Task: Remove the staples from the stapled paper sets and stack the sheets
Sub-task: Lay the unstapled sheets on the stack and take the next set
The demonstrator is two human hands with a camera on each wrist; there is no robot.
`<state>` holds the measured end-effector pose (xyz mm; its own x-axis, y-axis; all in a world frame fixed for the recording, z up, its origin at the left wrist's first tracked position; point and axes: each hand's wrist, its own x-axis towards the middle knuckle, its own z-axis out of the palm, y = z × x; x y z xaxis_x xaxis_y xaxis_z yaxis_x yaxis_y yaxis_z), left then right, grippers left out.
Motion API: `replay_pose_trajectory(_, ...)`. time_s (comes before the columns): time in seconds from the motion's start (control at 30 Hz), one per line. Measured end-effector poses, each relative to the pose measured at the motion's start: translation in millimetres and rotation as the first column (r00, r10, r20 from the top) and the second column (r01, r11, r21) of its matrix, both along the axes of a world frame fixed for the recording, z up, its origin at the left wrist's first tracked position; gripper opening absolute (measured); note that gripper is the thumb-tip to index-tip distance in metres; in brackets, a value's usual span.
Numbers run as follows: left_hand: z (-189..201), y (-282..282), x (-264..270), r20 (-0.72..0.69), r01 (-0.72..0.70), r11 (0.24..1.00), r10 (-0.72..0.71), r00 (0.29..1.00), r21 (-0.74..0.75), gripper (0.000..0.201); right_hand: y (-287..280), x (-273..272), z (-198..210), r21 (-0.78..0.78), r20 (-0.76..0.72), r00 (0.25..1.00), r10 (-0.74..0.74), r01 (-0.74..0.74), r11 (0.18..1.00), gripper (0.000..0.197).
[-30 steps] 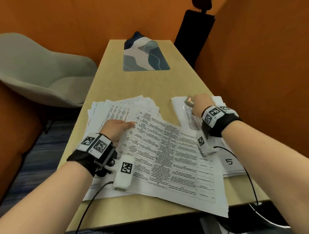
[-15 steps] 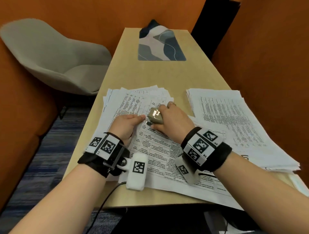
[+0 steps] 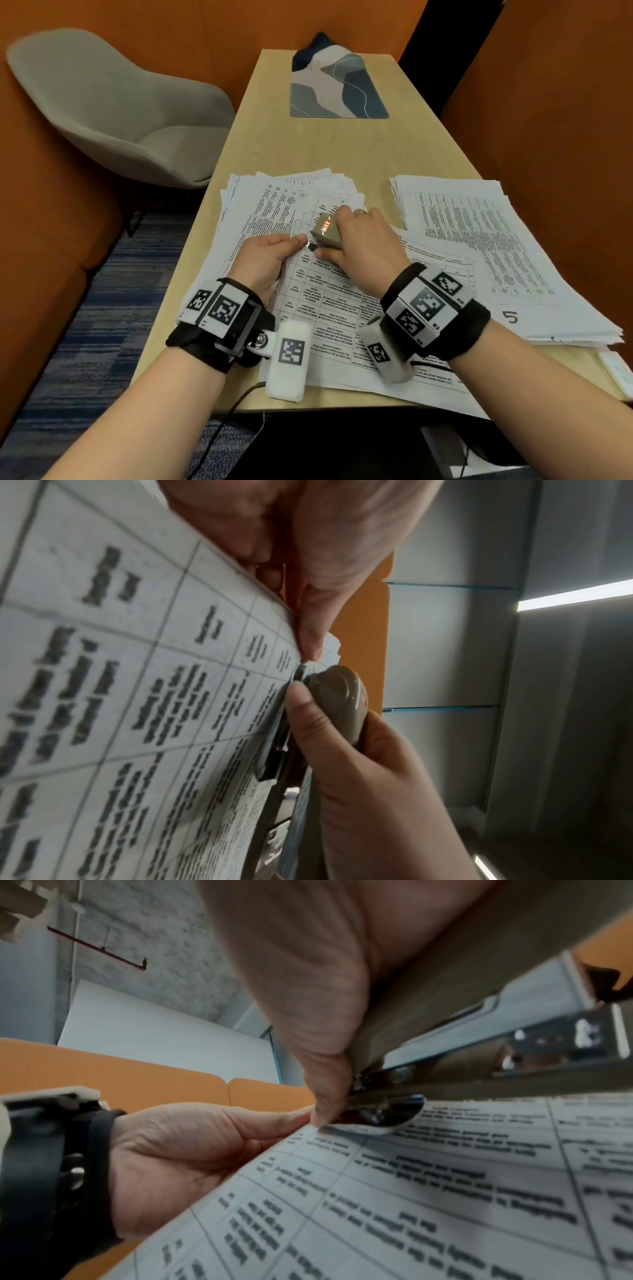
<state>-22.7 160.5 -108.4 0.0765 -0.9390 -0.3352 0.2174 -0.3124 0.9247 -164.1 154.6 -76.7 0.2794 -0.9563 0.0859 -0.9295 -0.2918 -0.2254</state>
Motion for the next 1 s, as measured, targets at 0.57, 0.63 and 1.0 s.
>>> replay_pose_trajectory(0.57,7.9,9.3,-4.7,0.072,-0.014,0.999,0.012,0.997,0.038,0.017,9.2,-6.6,-3.0,-0.194,0.053,0.983,0.177,-0.163,0.967,0.041)
replay_pose_trajectory(0.63,8.0,9.7,-5.9,0.073,-0.031,0.999,0.027,0.997,0.043,0.015,10.5,-8.0,-2.0,-0.228,0.016,0.98,0.2,-0.192,0.955,0.04)
replay_pose_trajectory(1.0,7.5,14.8,-10.1,-0.041,-0.042,0.998,0.044,0.998,0.04,0.022,11.0,-7.7,-3.0,-0.327,-0.006,0.979,0.204,-0.195,0.925,0.04)
